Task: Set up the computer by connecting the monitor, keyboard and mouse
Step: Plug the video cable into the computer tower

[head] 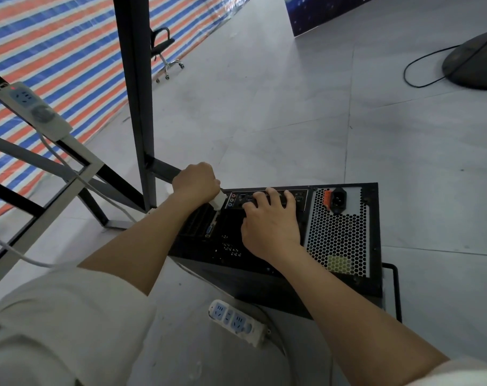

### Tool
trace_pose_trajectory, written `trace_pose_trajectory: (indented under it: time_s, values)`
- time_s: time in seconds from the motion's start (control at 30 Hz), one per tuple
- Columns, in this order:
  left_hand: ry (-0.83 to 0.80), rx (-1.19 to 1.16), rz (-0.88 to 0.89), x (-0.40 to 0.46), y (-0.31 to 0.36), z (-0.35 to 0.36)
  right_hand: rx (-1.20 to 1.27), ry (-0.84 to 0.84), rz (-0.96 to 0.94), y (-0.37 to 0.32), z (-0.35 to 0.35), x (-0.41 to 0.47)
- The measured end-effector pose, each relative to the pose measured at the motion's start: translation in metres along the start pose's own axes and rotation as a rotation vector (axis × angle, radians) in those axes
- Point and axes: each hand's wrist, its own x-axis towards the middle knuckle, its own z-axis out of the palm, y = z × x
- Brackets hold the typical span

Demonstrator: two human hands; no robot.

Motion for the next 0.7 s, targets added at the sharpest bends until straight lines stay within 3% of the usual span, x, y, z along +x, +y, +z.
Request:
trace_pose_trajectory:
  time_s: [0.27,0.53,0.7]
  values:
    - [-0.035,-0.039,-0.057,-0.002,0.003,0.002,0.009,0.021,0.005,0.0,0.0,0.0]
    - [-0.262,-0.153,-0.052,-0.001,-0.004,-0.017,0.013,0.03,0.004,0.0,-0.001,0.0]
    - [-0.233,-0.071,-0.045,-0.001,0.008,-0.019,0.017,0.025,0.007,0.001,0.0,0.001]
